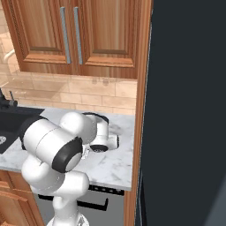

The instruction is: Take the bottled waters from the counter and place them in the freezer to freeze. Close the freezer door after placing the bottles.

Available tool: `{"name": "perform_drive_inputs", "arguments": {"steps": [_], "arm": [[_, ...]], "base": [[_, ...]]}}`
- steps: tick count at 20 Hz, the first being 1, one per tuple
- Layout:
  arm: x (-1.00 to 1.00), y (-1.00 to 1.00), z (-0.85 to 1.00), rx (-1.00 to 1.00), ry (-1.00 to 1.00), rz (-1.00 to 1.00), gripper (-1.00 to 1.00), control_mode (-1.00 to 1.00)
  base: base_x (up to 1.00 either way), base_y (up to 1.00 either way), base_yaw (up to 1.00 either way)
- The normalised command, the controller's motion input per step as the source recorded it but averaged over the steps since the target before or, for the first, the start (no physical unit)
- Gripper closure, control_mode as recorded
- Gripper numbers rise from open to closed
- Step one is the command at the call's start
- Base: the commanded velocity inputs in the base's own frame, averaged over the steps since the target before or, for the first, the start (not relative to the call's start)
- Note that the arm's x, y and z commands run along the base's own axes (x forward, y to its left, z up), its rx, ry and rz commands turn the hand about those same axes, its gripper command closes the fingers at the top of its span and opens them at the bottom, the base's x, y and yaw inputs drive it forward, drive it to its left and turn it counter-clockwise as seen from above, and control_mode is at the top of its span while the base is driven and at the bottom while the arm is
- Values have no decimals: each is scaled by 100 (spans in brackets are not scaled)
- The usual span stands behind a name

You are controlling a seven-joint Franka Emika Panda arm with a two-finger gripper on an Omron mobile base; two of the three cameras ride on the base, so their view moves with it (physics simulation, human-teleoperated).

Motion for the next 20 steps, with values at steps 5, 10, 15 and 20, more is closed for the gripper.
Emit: {"name": "perform_drive_inputs", "arguments": {"steps": [5,10,15,20], "arm": [[0,7,0,0,0,0,-100,-100],[0,21,0,0,0,0,-100,-100],[0,23,0,0,0,0,-100,-100],[9,12,0,2,0,0,100,-100]], "base": [[0,0,0],[0,0,0],[0,0,0],[0,0,0]]}}
